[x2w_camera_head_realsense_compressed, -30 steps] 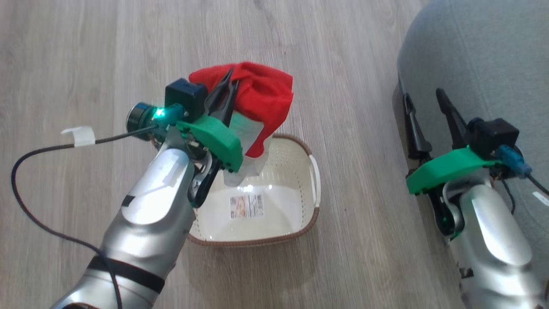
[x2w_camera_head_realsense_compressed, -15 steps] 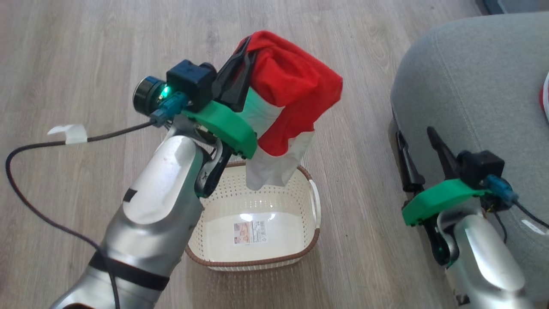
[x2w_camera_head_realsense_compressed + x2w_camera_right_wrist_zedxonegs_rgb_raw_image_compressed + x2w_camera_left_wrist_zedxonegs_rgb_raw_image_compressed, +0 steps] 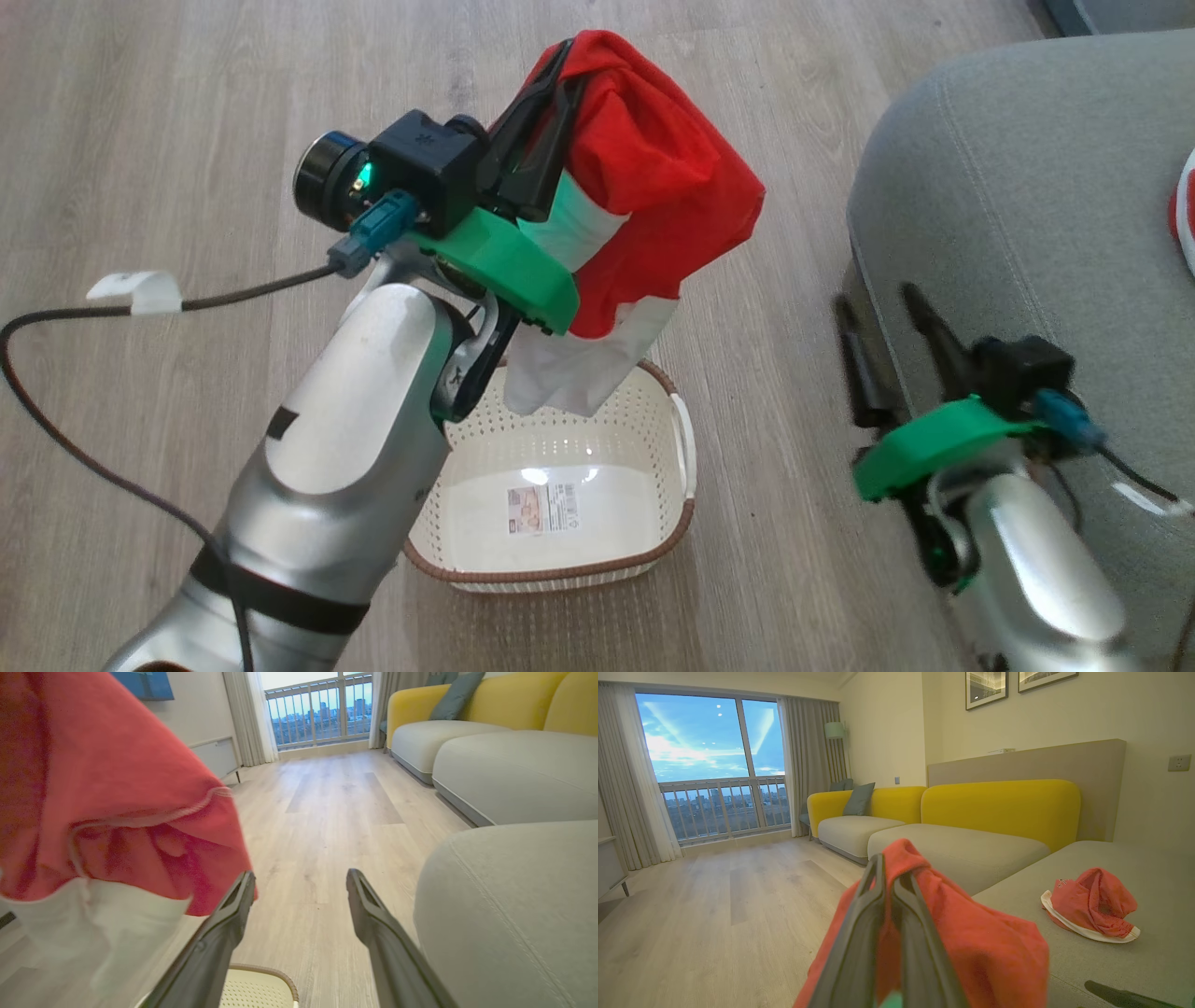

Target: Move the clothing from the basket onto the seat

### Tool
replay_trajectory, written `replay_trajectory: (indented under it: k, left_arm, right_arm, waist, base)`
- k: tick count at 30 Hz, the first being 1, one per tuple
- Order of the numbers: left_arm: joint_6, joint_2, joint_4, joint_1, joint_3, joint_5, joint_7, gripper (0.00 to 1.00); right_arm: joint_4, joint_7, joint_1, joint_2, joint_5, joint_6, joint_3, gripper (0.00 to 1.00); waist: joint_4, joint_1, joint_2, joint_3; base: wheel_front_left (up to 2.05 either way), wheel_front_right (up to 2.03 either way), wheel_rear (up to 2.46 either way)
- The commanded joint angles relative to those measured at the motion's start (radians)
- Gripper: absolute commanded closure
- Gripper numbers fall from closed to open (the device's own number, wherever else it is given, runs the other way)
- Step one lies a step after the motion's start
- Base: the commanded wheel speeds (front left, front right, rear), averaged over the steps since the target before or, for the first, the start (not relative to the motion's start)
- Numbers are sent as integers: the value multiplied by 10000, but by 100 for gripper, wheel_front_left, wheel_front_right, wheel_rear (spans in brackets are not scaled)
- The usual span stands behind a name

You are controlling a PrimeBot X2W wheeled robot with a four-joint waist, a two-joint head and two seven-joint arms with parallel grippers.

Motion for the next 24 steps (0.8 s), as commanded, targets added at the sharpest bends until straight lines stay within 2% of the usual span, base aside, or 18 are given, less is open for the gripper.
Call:
replay_trajectory:
  k: [1,8,12,18,24]
  left_arm:
    - [33,230,-434,-446,290,23,27,100]
    - [67,267,-545,-340,190,-36,68,100]
    - [69,239,-557,-308,86,-76,51,100]
    - [19,173,-505,-280,-193,-148,46,100]
    - [-77,94,-482,-301,-646,-226,53,100]
  right_arm:
    - [-620,-67,-388,99,209,-2,637,0]
    - [-1680,-67,-1511,-462,993,-2,2893,0]
    - [-1796,-67,-2249,-751,1422,-2,3982,0]
    - [-1246,-67,-3167,-814,1823,-2,4978,0]
    - [-21,-67,-3859,-427,1880,-2,5469,0]
  waist:
    - [-13,1,-1,23]
    - [-25,1,-1,134]
    - [25,1,-1,166]
    - [191,1,-1,198]
    - [474,1,-1,258]
  base:
    - [0,0,0]
    - [0,0,0]
    - [0,0,0]
    - [0,0,0]
    - [0,0,0]
